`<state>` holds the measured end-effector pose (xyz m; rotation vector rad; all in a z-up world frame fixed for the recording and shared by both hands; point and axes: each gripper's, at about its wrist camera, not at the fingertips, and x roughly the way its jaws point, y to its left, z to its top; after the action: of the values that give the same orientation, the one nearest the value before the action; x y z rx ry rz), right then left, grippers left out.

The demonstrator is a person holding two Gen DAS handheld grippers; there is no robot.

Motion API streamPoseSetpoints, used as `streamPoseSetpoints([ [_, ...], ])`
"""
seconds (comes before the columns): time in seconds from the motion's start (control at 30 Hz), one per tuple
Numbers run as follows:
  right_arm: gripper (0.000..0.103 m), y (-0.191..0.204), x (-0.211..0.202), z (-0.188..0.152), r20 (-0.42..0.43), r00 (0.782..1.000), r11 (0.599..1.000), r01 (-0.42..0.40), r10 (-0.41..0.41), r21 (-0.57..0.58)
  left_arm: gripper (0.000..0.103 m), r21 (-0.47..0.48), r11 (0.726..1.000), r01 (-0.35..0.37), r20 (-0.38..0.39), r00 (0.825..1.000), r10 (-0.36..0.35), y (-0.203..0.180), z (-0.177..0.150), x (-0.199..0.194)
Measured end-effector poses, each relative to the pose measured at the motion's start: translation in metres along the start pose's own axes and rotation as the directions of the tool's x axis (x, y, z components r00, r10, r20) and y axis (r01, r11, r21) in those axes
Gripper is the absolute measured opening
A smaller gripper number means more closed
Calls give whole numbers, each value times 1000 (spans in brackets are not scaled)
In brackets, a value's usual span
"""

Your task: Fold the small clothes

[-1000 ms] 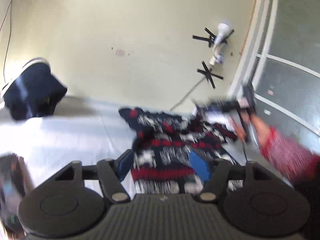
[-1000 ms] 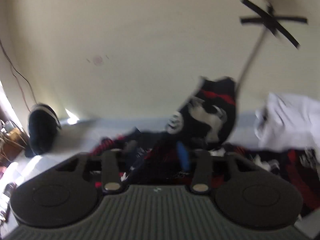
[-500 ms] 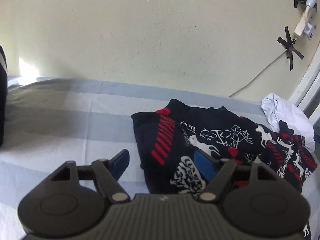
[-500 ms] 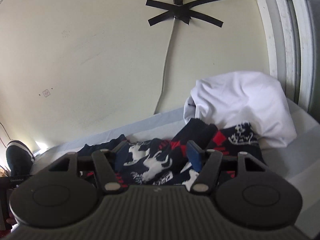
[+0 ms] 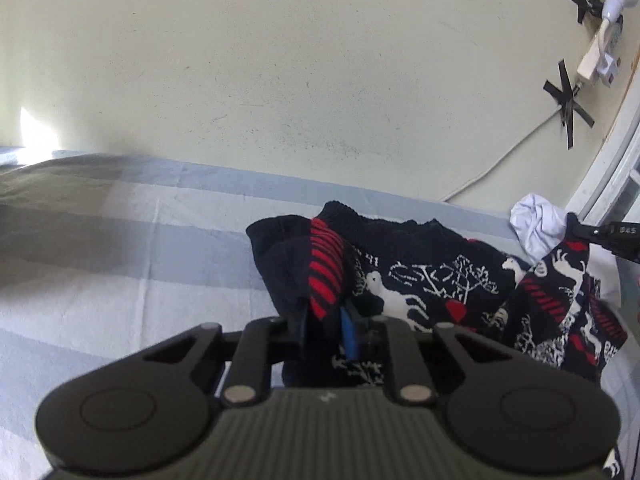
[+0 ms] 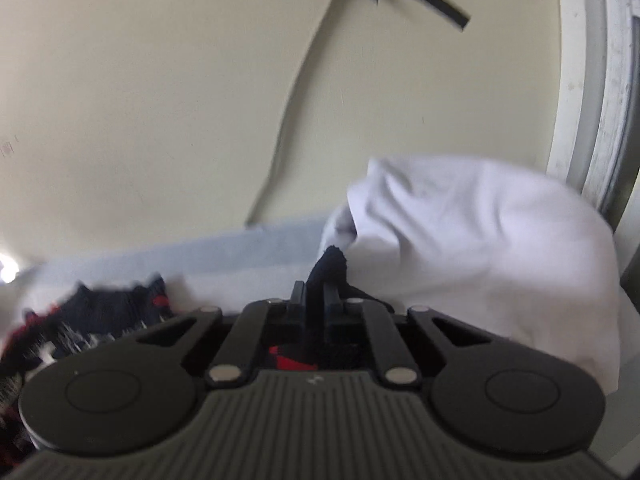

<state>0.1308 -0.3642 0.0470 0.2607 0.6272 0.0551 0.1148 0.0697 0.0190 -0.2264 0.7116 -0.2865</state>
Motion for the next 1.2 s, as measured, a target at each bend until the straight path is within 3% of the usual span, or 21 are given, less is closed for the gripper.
streamPoseSetpoints([
  [0.03,10,-2,-20,7,88,995,997,-61,57,44,14,-25,1000,10,22,1000,-10,4,2,-6],
  [0.1,10,-6,-63,11,257,956,981,-170,141,92,13,-55,998,5,68,998,-1,11,4,-19],
  [0.17,12,-11,-98,-5,363,913,969,-230,184,88,14,-81,997,-14,95,995,22,18,6,-24],
  [0.2,12,-15,-109,-19,384,903,966,-244,193,88,14,-95,995,-32,88,995,40,20,6,-23],
  [0.23,20,-20,-114,-34,382,908,969,-226,173,99,14,-102,993,-65,68,995,72,23,7,-18],
  [0.27,40,-26,-114,-51,352,928,978,-176,125,115,15,-103,991,-88,47,995,93,25,6,-12],
  [0.3,49,-33,-111,-69,287,956,986,-100,58,134,16,-111,989,-99,17,995,101,27,5,-6],
  [0.37,50,-51,-101,-92,188,981,978,-1,-39,209,17,-122,987,-103,-9,995,103,30,4,-1],
  [0.47,50,-75,-107,-110,160,987,932,-43,-16,360,32,-105,990,-99,11,995,101,28,4,-5],
  [0.53,50,-72,-114,-107,178,984,931,-49,-18,363,37,-95,989,-117,27,992,120,26,4,-8],
  [0.67,50,-51,-122,-99,173,985,954,-56,5,294,38,-129,982,-138,88,985,150,29,9,-25],
  [0.8,51,0,-111,-109,80,993,992,-93,87,80,38,-144,988,-47,138,988,67,27,11,-40],
  [0.93,82,61,-98,-127,-13,990,974,-137,137,-179,39,-56,998,-1,94,996,7,4,4,-30],
  [0.97,85,72,-93,-132,-28,991,963,-137,134,-230,40,-35,999,6,79,997,-3,-1,2,-26],
  [1.03,79,92,-79,-144,-72,993,930,-108,88,-352,43,-1,1000,17,43,999,-17,-7,-3,-16],
  [1.07,59,97,-71,-149,-92,995,916,-73,40,-395,43,9,1000,11,24,1000,-11,-9,-5,-10],
  [1.1,49,95,-71,-151,-66,998,904,-32,4,-426,43,17,1000,-1,4,1000,1,-10,-8,-5],
  [1.13,14,88,-75,-146,-68,998,918,-34,8,-396,43,26,999,-19,-15,1000,19,-11,-11,2],
  [1.2,13,59,-90,-122,2,998,962,61,-63,-267,43,58,997,-42,-7,999,42,-14,-14,5],
])
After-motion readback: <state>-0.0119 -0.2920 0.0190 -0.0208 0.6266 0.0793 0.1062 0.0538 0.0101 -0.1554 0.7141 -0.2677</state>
